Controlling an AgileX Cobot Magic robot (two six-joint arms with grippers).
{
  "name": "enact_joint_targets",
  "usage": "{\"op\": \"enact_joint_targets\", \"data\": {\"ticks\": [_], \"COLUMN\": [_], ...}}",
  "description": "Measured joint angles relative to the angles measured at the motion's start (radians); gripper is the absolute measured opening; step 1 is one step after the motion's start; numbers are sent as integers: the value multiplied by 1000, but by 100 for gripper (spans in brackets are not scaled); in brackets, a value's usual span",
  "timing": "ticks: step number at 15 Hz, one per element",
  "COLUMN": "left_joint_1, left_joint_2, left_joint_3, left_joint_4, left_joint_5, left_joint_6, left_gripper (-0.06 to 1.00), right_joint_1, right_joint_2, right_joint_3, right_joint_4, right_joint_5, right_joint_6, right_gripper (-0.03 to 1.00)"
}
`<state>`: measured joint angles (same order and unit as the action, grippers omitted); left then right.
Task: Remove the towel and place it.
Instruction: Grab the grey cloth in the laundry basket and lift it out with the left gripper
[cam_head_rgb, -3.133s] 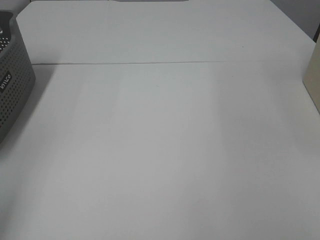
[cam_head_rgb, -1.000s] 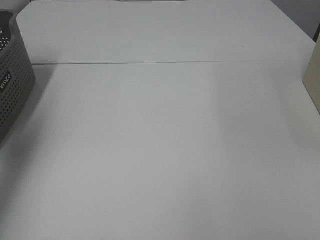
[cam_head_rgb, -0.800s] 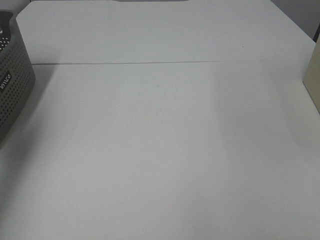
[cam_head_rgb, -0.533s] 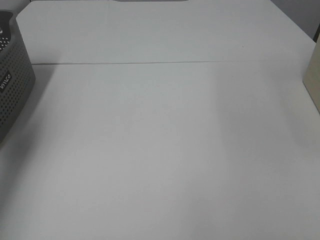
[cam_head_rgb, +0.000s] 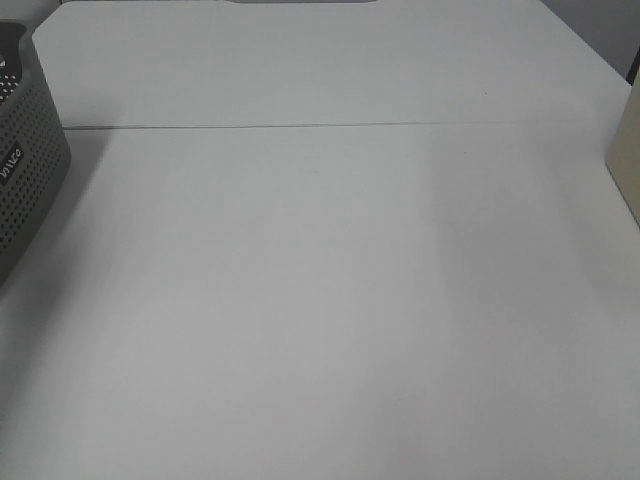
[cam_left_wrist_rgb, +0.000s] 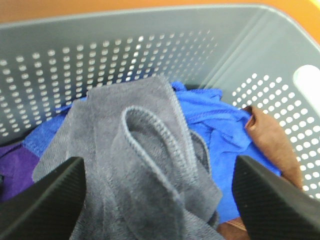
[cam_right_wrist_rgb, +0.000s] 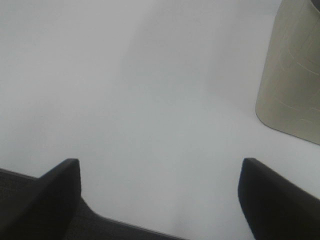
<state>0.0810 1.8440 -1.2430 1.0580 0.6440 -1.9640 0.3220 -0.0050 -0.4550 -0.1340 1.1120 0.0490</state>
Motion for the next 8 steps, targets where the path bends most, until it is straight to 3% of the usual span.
{"op": "enact_joint_targets", "data": {"ticks": [3, 5, 7, 8], "left_joint_1": [0, 0, 0, 0], "left_joint_2": [11, 11, 11, 11], "left_joint_3": [0, 0, 0, 0], "left_joint_4": [-5, -7, -7, -7], "left_joint_5": [-1, -1, -1, -1], "left_joint_6": [-2, -3, -3, -3], "left_gripper": [66, 47, 35, 22], "right_joint_1": [0, 0, 0, 0], "right_joint_2": [0, 0, 0, 0], "right_joint_3": [0, 0, 0, 0], "right_joint_4": [0, 0, 0, 0], "right_joint_5": [0, 0, 0, 0], "right_joint_6": [0, 0, 0, 0], "right_gripper": [82, 82, 82, 82]}}
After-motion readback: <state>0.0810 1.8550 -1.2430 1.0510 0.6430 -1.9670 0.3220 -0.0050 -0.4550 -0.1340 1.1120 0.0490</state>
